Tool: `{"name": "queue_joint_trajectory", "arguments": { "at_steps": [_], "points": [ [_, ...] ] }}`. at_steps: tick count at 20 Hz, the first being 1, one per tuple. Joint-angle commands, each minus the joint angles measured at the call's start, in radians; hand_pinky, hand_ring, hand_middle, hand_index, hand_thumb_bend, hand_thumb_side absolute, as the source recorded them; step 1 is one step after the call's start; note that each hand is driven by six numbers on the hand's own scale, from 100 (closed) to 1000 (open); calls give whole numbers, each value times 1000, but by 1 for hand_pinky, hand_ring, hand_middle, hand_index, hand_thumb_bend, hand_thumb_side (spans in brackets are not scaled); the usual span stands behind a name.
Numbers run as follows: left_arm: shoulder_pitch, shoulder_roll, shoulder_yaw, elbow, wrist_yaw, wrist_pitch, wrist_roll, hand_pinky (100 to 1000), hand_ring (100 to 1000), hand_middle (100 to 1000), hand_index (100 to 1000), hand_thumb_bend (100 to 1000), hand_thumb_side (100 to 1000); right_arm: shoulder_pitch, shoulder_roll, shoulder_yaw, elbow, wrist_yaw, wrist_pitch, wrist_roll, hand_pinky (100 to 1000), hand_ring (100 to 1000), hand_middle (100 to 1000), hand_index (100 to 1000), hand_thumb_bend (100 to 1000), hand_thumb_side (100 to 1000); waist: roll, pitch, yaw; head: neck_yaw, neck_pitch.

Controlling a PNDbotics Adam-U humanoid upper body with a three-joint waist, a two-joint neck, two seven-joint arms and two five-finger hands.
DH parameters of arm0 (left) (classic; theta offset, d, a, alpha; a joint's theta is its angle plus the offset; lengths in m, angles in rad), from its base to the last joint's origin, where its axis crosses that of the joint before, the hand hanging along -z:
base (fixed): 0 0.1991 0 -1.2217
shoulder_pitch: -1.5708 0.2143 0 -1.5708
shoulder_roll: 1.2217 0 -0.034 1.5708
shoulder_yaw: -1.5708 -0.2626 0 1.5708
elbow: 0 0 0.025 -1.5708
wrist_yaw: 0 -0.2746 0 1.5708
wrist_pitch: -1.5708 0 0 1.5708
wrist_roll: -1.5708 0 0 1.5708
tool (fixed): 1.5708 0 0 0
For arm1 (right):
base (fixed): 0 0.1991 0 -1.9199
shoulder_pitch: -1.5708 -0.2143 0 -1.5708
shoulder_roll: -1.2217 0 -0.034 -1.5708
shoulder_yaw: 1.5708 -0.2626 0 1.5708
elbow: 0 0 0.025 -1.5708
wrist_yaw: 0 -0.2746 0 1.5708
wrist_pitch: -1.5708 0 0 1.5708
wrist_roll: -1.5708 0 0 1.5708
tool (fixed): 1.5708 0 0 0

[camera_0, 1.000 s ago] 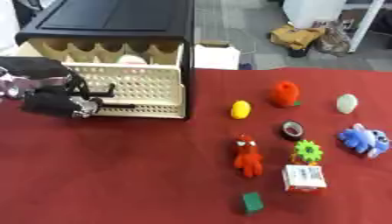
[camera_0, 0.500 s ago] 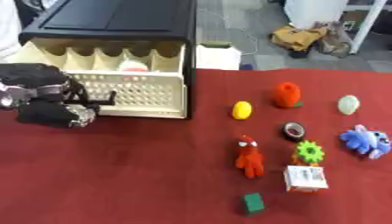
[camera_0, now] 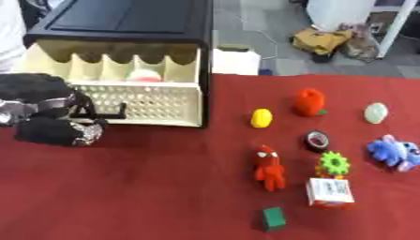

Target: Pick up objects from table and place into drawer.

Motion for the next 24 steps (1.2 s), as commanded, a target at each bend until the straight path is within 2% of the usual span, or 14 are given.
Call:
{"name": "queue_joint_trajectory", "arguments": {
  "at_steps": [1,19,21,24],
  "points": [
    [-2,44,21,-28,6,33,-24,100,100,100,798,131,1000,-8,-10,-5,-16,-6,-1,-3,713,712,619,808,100,869,1,-19,0,4,-4],
    [19,54,28,-50,-28,43,-24,100,100,100,825,136,1000,-10,-8,-4,-16,-7,-1,-4,713,712,619,808,100,870,-2,-17,1,8,-9],
    [20,54,29,-50,-30,42,-24,100,100,100,849,140,1000,-10,-8,-3,-16,-7,-2,-3,713,712,619,808,100,871,-3,-17,1,8,-10],
    [21,54,30,-50,-28,43,-24,100,100,100,947,144,1000,-10,-7,-3,-16,-8,-2,-3,714,713,619,808,100,871,-4,-17,0,9,-10]
  ]
}}
